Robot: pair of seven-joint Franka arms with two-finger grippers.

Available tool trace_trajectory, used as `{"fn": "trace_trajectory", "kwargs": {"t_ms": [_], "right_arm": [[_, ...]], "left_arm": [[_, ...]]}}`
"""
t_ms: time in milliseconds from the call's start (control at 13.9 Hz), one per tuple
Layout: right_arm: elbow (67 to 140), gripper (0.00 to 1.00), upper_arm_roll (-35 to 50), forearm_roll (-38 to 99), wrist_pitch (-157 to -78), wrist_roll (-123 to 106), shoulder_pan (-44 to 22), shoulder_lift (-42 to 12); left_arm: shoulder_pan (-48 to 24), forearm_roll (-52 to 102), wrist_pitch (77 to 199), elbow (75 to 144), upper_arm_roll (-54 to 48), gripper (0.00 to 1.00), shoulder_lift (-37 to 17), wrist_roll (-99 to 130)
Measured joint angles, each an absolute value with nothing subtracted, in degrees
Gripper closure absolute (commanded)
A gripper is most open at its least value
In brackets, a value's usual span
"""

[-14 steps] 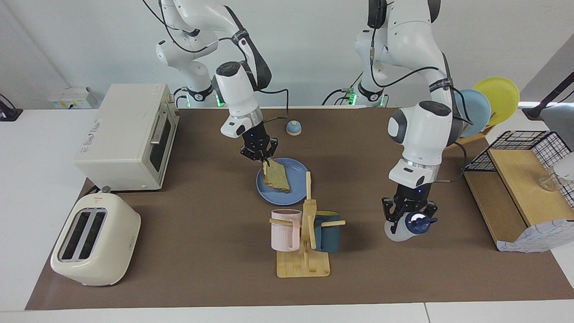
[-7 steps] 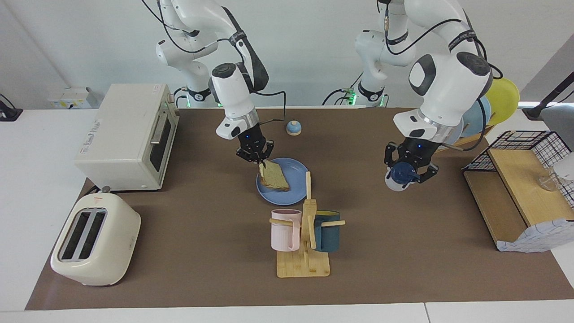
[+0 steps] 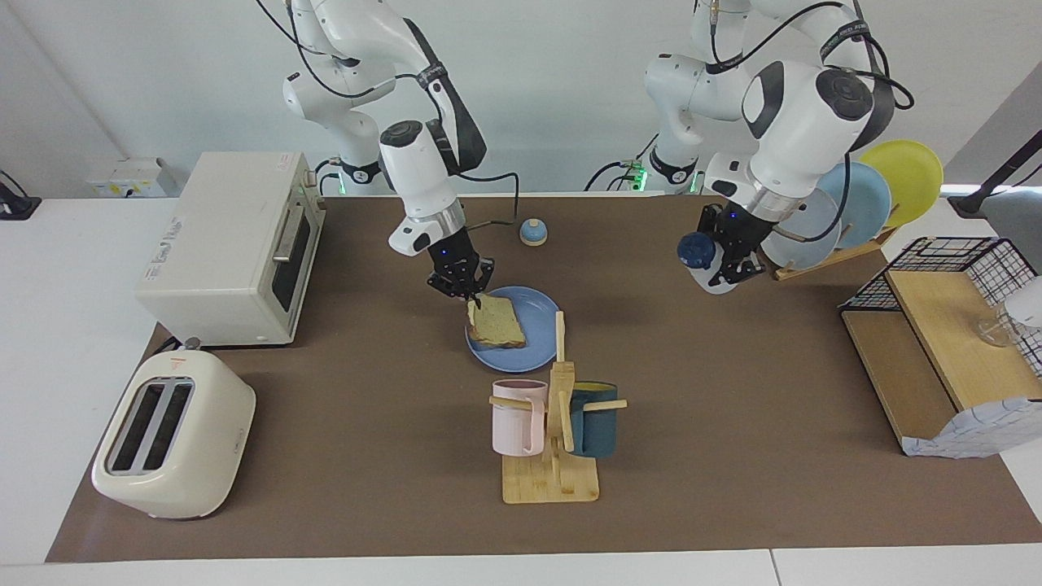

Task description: Put bread on plate and add seasoning

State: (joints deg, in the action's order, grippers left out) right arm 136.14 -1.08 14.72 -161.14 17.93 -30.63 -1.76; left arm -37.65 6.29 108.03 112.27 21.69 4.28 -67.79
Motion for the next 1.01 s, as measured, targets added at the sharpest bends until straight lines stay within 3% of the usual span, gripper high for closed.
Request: {"fn": "trace_trajectory", "kwargs": {"t_ms": [360,647,719,863,1007], "right_arm": [[136.31,1.00,-0.91,23.17,-162.39,17.68,-31.36,-1.76],[136.31,1.00,-0.70,30.95,-162.62,15.56,-32.45,-1.76],[136.31,0.84,-0.71,31.65,-162.64,13.28,-32.49,-1.76],[136.31,0.00,-0.73,32.43,-162.65,10.37,-32.49,-1.77],[136.30,0.00,-0.76,32.45,-162.67,9.65,-32.49,-1.79]], "left_arm": [[-40.29,4.75,110.07,122.25,19.90,1.00,10.96,-68.58],[-40.27,4.71,110.37,125.25,18.26,1.00,15.27,-67.40],[-40.28,4.68,110.38,125.73,17.60,1.00,15.83,-66.52],[-40.28,4.64,110.47,126.25,16.87,1.00,16.11,-65.73],[-40.27,4.63,110.54,126.38,16.62,1.00,16.11,-65.67]]}}
